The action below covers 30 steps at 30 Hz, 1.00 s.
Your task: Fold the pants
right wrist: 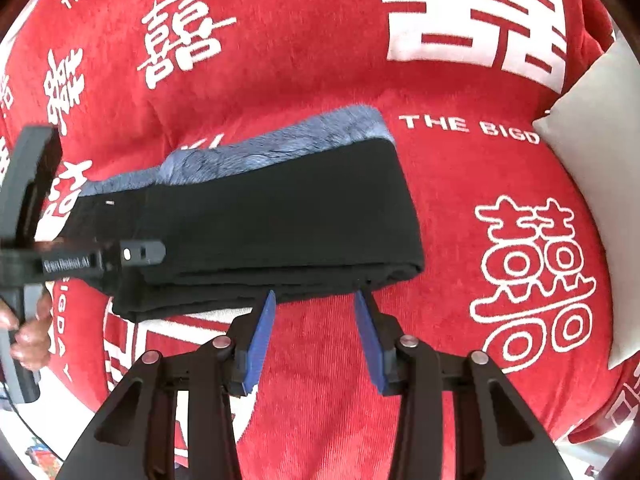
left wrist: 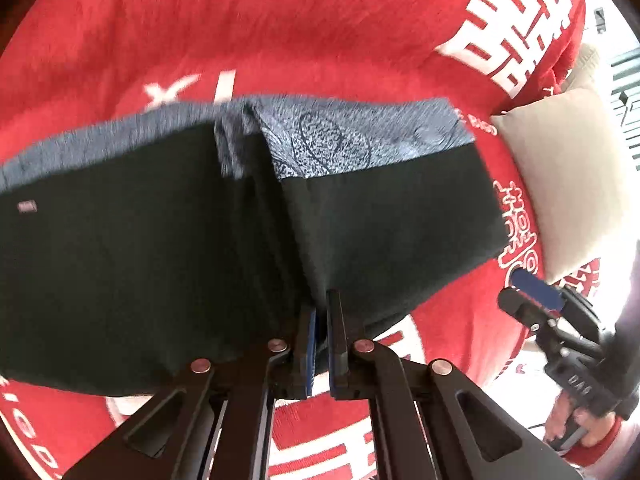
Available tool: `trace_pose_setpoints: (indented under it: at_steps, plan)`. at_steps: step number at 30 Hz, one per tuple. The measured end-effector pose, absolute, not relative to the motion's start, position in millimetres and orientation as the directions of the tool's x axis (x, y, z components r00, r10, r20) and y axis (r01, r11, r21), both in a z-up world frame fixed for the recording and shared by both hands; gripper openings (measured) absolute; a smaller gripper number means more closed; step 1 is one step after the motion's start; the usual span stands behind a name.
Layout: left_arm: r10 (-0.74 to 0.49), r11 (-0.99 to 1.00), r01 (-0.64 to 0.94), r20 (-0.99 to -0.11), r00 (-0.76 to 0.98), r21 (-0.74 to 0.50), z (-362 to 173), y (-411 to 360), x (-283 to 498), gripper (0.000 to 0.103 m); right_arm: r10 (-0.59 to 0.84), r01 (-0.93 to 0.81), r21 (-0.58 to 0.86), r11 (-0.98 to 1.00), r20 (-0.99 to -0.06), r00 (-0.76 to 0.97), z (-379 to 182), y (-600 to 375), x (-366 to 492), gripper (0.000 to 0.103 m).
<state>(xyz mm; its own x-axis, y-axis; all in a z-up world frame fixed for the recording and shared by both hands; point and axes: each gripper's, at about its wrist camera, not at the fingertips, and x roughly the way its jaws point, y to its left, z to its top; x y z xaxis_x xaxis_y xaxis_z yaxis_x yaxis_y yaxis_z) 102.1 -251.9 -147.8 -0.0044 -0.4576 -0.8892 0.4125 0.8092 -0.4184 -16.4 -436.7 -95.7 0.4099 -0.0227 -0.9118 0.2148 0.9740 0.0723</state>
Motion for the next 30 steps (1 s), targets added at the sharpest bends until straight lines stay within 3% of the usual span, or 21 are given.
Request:
trace_pose_setpoints:
  at_steps: [6,7,8,10,19,22,26,30]
  plan:
    - [-0.451,0.832,0.392,-0.89,0.064,-0.393,-143.3,-254.1,95.6,0.006,0.002,0.22,0.095,0.971,-0.921,0.389,-105.5,-437.7,-12.4,0.045]
    - [-0.44,0.837,0.394,-0.895,0.075,-0.378,-139.4,-254.1,94.1,0.011,0.004,0.222,0.099,0.97,-0.92,0.392,-103.9,-438.9,-11.9,0.045]
    - [-0.417,0.849,0.397,-0.904,0.095,-0.35,-133.6,-254.4,92.9,0.018,0.007,0.224,0.104,0.969,-0.918,0.396,-101.0,-440.8,-10.4,0.045]
    - [-0.383,0.87,0.386,-0.914,0.136,-0.308,-123.6,-252.3,92.6,0.071,0.007,0.228,0.107,0.968,-0.915,0.404,-95.3,-444.9,-7.3,0.045]
    - [-0.416,0.861,0.415,-0.877,0.242,-0.295,-84.3,-278.4,116.1,0.072,0.012,0.277,0.144,0.95,-0.903,0.429,-79.2,-485.5,29.4,0.045]
    - [-0.383,0.863,0.431,-0.897,0.219,-0.263,-100.8,-301.5,120.4,0.072,0.029,0.281,0.159,0.947,-0.908,0.418,-84.8,-492.2,45.2,0.045]
    - [-0.247,0.903,0.398,-0.953,0.173,-0.162,-143.7,-309.2,118.6,0.072,0.054,0.277,0.17,0.946,-0.922,0.383,-102.3,-490.7,56.7,0.045]
    - [-0.238,0.905,0.4,-0.953,0.186,-0.148,-153.1,-302.4,111.3,0.074,0.01,0.244,0.095,0.965,-0.945,0.327,-127.4,-482.7,58.5,0.045]
